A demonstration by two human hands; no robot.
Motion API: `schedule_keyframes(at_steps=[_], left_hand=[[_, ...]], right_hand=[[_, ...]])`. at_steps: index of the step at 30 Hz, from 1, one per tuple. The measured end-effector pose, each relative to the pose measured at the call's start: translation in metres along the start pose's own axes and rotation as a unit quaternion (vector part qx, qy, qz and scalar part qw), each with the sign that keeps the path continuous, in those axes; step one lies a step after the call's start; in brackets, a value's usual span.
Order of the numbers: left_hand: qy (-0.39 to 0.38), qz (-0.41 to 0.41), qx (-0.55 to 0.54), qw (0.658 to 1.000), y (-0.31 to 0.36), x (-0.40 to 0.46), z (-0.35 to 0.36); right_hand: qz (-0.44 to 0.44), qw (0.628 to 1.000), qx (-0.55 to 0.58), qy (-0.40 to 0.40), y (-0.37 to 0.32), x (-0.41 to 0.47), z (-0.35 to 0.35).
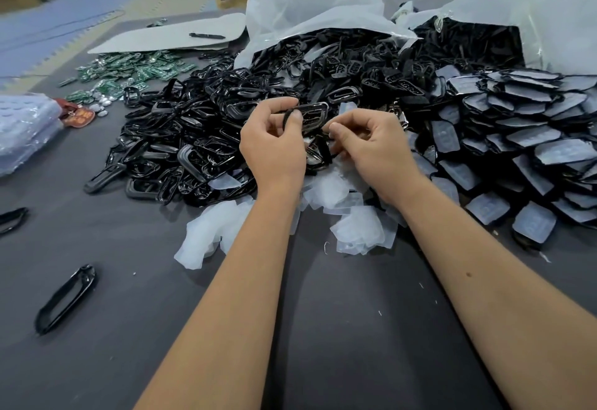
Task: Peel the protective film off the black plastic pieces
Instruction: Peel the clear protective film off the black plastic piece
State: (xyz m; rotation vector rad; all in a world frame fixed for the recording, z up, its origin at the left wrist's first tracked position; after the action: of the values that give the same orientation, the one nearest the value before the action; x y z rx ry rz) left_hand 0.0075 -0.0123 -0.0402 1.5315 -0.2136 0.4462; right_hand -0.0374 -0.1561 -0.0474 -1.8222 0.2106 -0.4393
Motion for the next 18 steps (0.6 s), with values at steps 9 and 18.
schedule_keyframes(at_steps=[9, 18], left_hand=[[0.053, -0.067, -0.001, 0.996, -0.007, 0.002, -0.004], [0.043, -0.045, -0.001, 0.998, -0.003, 0.000, -0.004]], right_hand=[[-0.085, 0.973, -0.210, -0.049, -0.013, -0.012, 0.011], [-0.011, 1.000, 0.025, -0.002, -0.009, -0.009, -0.001]])
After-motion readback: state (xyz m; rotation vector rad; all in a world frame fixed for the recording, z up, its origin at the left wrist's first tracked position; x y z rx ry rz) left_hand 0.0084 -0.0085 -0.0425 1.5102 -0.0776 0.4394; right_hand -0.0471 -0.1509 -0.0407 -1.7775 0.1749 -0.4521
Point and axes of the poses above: each hand's wrist, its own x-axis towards the middle knuckle, its own z-axis out of the palm, y = z × x, the point moved 2 cm from there along x, towards the middle knuckle, and after that the axes turned 9 degrees about z, right-handed, at the moved point
